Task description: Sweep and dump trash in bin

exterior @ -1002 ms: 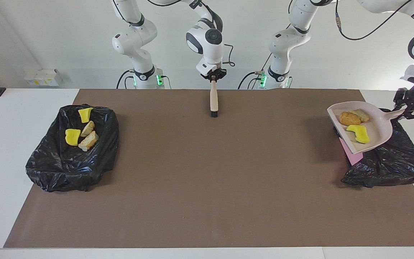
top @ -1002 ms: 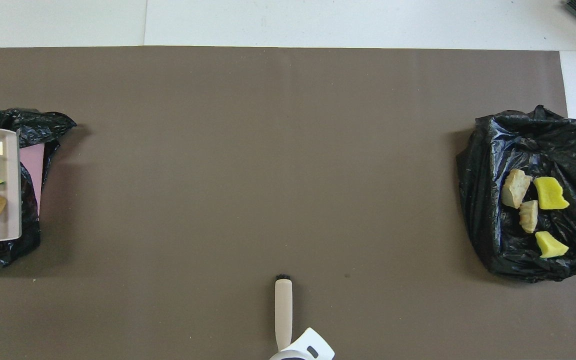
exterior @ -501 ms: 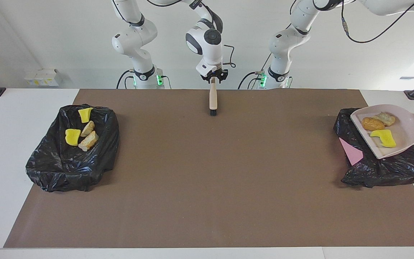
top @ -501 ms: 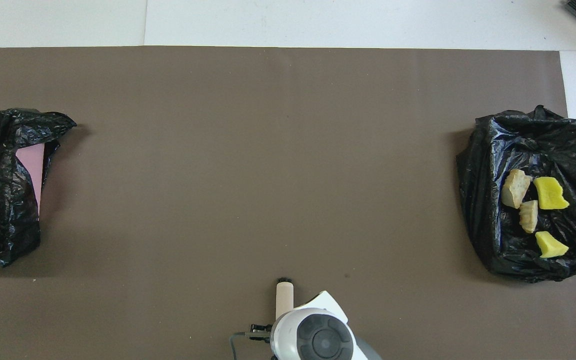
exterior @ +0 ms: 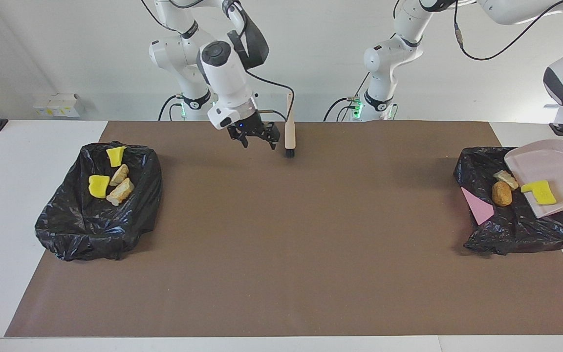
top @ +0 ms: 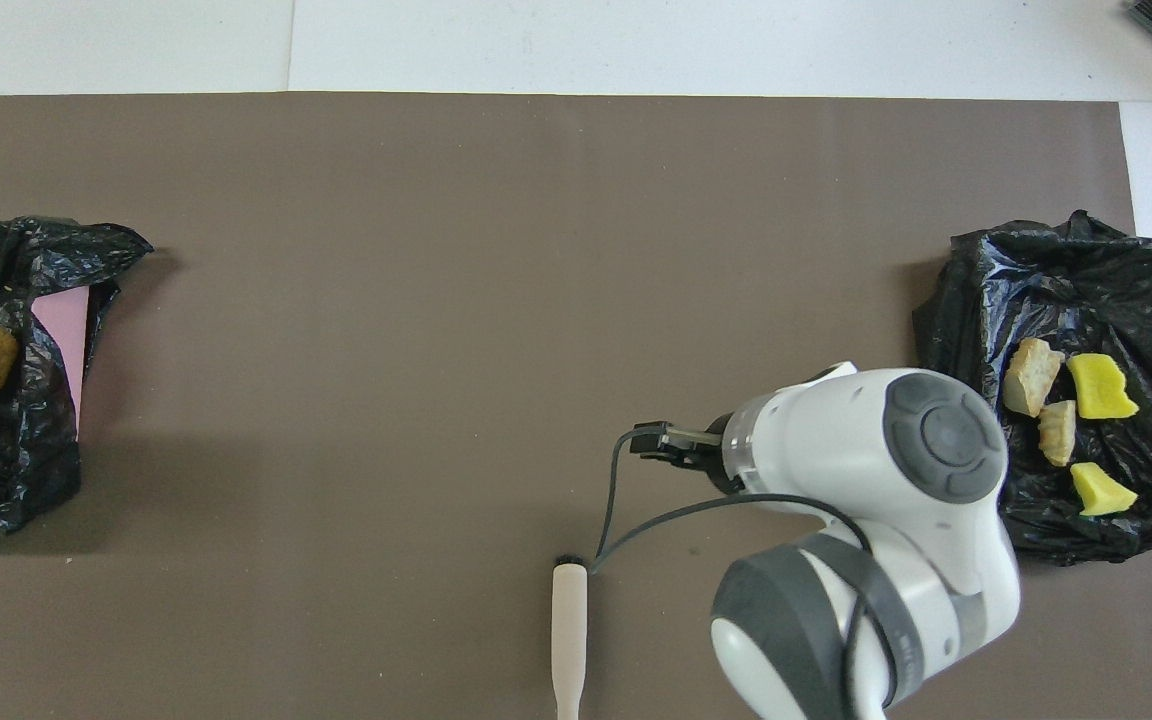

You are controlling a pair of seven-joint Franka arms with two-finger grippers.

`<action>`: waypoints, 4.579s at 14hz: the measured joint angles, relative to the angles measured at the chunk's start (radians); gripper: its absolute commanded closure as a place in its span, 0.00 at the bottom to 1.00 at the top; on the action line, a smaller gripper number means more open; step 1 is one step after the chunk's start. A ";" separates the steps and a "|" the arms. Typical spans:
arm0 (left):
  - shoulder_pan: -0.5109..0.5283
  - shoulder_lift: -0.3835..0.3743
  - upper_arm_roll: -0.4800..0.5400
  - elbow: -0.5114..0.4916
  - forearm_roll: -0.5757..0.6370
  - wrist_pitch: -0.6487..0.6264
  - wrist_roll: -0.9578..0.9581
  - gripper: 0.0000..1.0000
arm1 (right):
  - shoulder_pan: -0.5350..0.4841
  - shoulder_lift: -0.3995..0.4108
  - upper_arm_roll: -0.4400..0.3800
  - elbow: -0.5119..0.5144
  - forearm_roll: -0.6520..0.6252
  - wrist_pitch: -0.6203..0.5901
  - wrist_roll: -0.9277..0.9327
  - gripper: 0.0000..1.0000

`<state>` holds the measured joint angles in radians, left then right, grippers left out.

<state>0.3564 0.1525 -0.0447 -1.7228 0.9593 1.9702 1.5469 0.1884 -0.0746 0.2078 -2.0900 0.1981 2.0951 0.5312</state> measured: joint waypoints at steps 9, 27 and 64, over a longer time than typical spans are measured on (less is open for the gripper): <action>-0.026 -0.113 -0.002 -0.065 0.162 -0.013 -0.062 1.00 | -0.278 0.030 -0.004 0.430 -0.192 -0.398 -0.262 0.00; -0.429 -0.140 -0.019 -0.076 -0.561 -0.382 -0.851 1.00 | -0.343 0.029 -0.012 0.577 -0.250 -0.612 -0.306 0.00; -0.891 0.190 -0.035 -0.074 -1.006 0.255 -2.028 0.00 | -0.156 0.006 -0.234 0.584 -0.224 -0.647 -0.380 0.00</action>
<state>-0.5350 0.3430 -0.0796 -1.7968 -0.0469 2.2254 -0.4811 0.0325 -0.0684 -0.0262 -1.5062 -0.0256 1.4478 0.1512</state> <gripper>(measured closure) 0.048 0.000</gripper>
